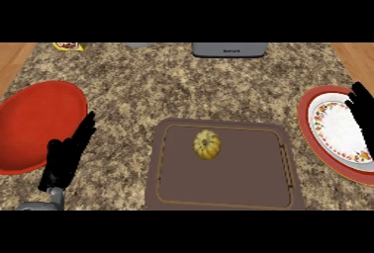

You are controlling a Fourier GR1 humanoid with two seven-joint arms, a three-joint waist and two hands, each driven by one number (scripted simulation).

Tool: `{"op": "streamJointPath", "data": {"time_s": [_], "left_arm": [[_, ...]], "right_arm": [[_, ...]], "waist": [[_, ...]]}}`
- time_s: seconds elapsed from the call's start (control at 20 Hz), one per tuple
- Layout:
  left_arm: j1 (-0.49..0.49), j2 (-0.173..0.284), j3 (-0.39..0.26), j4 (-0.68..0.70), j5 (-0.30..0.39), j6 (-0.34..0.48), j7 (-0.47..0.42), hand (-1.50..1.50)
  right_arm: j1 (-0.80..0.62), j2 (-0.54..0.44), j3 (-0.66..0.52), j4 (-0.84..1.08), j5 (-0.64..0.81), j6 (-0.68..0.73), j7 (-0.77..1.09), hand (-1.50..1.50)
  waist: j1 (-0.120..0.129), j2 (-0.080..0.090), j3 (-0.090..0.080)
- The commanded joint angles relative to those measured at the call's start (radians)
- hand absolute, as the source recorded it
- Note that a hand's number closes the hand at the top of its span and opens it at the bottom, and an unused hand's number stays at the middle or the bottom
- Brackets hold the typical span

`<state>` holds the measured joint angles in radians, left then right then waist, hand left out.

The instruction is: Pick the squash from the tray and place it in the plate

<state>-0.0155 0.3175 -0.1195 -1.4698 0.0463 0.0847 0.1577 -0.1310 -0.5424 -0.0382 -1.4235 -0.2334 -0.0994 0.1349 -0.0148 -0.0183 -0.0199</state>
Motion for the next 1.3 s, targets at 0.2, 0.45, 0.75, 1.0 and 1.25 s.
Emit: {"op": "streamJointPath", "data": {"time_s": [0.2,0.45,0.75,1.0,1.25], "left_arm": [[-0.047,-0.058,-0.001,0.003,-0.031,0.077,0.018,0.0],[-0.037,-0.068,-0.009,0.02,-0.006,0.051,0.034,0.0],[-0.046,-0.15,-0.013,0.018,-0.033,0.152,0.053,0.0],[-0.061,-0.118,0.042,0.062,-0.014,0.124,0.042,0.0],[-0.062,-0.14,0.008,0.055,-0.039,0.139,0.054,0.0]], "right_arm": [[-0.244,0.151,0.344,-0.172,0.097,0.062,0.192,1.5],[-0.341,-0.265,0.499,-0.197,0.627,0.158,0.078,1.5],[-0.145,0.254,0.508,-0.159,0.431,-0.177,0.011,-1.5],[-0.219,0.155,0.631,-0.087,0.515,0.064,-0.045,-1.5],[-0.436,0.108,0.712,-0.083,0.709,0.19,0.228,-1.5]], "waist": [[0.098,0.02,0.015],[0.126,0.001,-0.009],[0.032,0.027,0.024],[0.023,0.02,0.019],[0.032,0.015,0.017]]}}
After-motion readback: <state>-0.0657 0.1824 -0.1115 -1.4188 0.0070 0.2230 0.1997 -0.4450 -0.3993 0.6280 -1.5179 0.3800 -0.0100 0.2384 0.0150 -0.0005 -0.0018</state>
